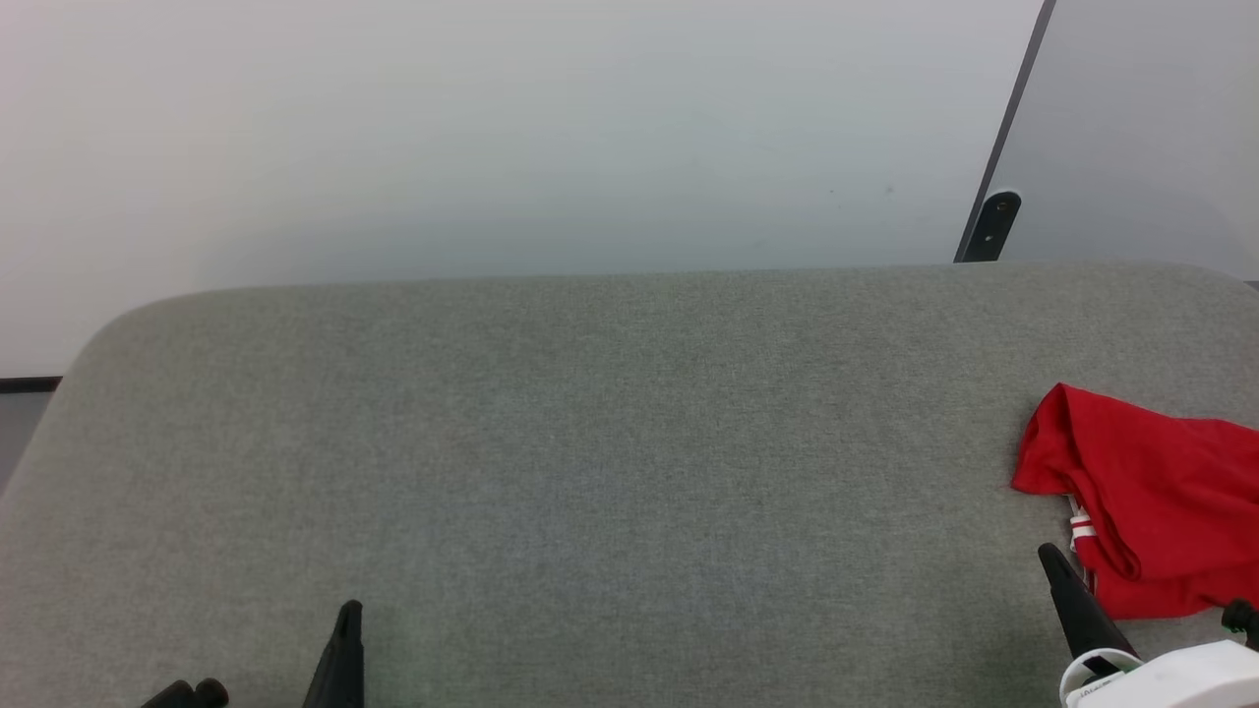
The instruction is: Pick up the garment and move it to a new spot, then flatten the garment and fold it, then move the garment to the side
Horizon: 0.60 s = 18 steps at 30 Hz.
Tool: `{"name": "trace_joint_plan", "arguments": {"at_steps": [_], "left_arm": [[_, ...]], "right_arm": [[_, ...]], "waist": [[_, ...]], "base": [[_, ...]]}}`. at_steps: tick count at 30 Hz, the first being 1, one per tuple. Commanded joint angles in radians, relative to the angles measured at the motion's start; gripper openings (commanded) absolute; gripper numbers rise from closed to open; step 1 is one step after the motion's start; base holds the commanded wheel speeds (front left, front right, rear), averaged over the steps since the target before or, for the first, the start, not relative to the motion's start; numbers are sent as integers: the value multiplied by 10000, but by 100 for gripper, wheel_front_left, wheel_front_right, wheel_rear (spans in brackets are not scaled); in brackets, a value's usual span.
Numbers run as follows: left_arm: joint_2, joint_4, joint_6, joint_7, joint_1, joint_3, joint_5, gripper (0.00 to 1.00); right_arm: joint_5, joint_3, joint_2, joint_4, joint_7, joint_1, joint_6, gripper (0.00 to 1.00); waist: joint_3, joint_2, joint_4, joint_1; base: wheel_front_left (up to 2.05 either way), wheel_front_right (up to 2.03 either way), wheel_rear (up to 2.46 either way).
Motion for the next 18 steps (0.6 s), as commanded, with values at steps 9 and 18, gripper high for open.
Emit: {"name": "trace_joint_plan", "arguments": {"at_steps": [9,18], "left_arm": [[-22,51,-106,342,-513,145,-1361,0],[-67,171,-126,608,-771,226,-2365,0]], "right_arm": [[1202,-112,57,209,-125,-455,-5,0],[2102,-164,118,449,-183,-652,-6,0]], "waist": [[39,0,-26,0],[74,0,-50,0]], "base": [[0,0,0],[0,0,0]]}}
